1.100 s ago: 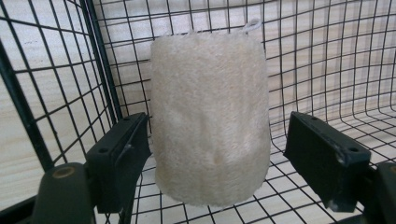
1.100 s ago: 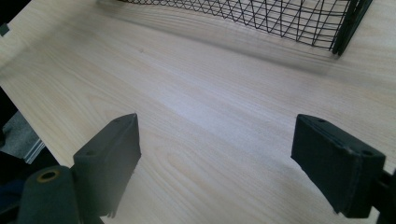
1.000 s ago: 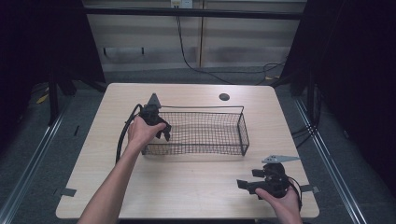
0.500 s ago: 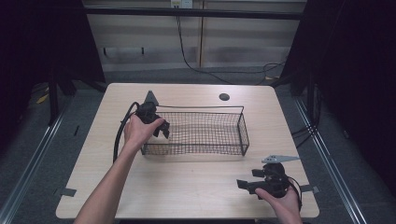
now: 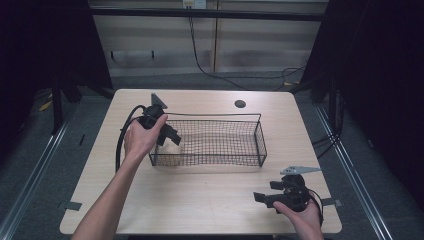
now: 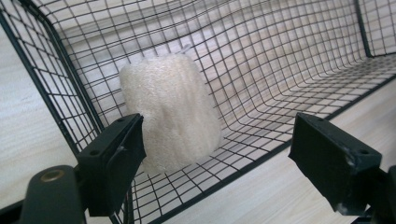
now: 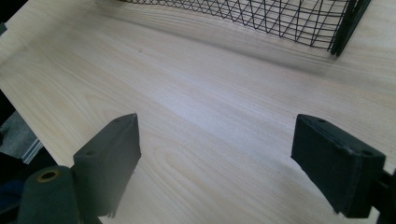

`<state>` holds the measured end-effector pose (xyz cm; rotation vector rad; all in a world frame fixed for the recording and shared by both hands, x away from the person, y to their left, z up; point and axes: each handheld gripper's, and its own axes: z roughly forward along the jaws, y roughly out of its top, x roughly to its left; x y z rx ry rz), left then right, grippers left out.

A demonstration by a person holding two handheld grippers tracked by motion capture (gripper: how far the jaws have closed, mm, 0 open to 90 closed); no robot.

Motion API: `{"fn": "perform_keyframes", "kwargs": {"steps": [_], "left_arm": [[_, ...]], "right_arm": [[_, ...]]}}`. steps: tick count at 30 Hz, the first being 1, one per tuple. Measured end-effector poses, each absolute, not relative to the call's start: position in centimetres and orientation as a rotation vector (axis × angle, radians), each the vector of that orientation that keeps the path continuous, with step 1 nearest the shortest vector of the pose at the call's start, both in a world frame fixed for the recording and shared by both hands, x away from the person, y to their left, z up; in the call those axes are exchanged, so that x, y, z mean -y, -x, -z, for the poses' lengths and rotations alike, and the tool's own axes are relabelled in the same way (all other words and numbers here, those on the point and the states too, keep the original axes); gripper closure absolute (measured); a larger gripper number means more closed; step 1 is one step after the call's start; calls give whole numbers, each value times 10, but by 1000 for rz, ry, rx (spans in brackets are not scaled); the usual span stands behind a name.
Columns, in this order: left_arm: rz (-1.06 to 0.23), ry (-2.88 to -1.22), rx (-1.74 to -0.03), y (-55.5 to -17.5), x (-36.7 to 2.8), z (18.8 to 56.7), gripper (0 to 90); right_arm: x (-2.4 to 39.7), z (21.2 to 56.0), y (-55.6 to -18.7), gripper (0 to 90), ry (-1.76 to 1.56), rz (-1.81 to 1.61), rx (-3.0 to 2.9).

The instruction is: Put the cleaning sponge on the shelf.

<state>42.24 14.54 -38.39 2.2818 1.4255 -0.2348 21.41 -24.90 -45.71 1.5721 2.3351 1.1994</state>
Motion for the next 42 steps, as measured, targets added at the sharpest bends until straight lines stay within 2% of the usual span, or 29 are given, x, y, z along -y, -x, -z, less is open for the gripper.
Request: {"fn": "perform_keyframes", "kwargs": {"steps": [10, 26, 31, 34, 42], "left_arm": [[209, -2312, -1275, -413, -151, 378, 185], [160, -2172, -1112, -389, -174, 368, 184], [119, -2212, -1068, -382, -186, 368, 170], [139, -2168, -1045, -373, -196, 366, 170], [91, -2085, -992, -348, -222, 361, 170]], "right_arm": [[249, 457, -214, 151, -1575, -1203, -2331], [250, 457, -214, 152, -1579, -1193, -2327], [250, 457, -214, 152, -1574, -1196, -2328], [250, 457, -214, 152, -1581, -1195, -2325], [250, 457, -215, 152, -1581, -1193, -2322]]}}
